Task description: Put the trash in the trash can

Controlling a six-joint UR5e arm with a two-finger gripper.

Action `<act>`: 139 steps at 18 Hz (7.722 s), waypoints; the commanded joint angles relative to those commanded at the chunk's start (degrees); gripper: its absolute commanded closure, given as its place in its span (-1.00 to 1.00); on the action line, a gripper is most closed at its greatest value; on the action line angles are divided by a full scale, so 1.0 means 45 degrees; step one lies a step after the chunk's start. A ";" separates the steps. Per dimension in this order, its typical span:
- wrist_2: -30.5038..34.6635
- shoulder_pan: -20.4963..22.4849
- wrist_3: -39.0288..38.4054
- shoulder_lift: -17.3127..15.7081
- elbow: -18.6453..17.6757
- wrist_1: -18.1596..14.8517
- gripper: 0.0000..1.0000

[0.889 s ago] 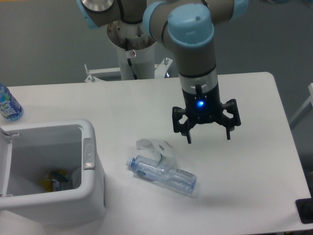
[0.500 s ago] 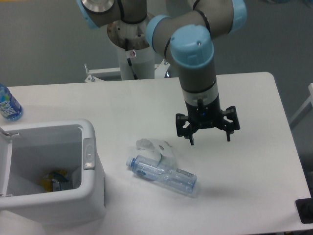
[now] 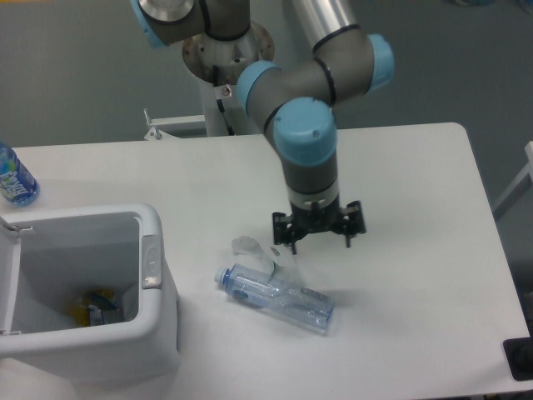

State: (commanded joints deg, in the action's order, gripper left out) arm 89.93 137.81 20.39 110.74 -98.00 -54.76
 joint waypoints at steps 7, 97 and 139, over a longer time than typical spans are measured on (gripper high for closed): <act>-0.0101 -0.0293 -0.0469 0.0567 -0.0761 0.0098 -1.00; -0.1097 0.1015 -0.9610 0.3690 0.2948 0.0137 -1.00; -0.0999 0.0606 -0.9551 0.0570 0.6933 0.1617 -0.12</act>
State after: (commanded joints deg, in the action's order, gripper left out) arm 85.43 140.54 -22.59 113.30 -66.80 -47.48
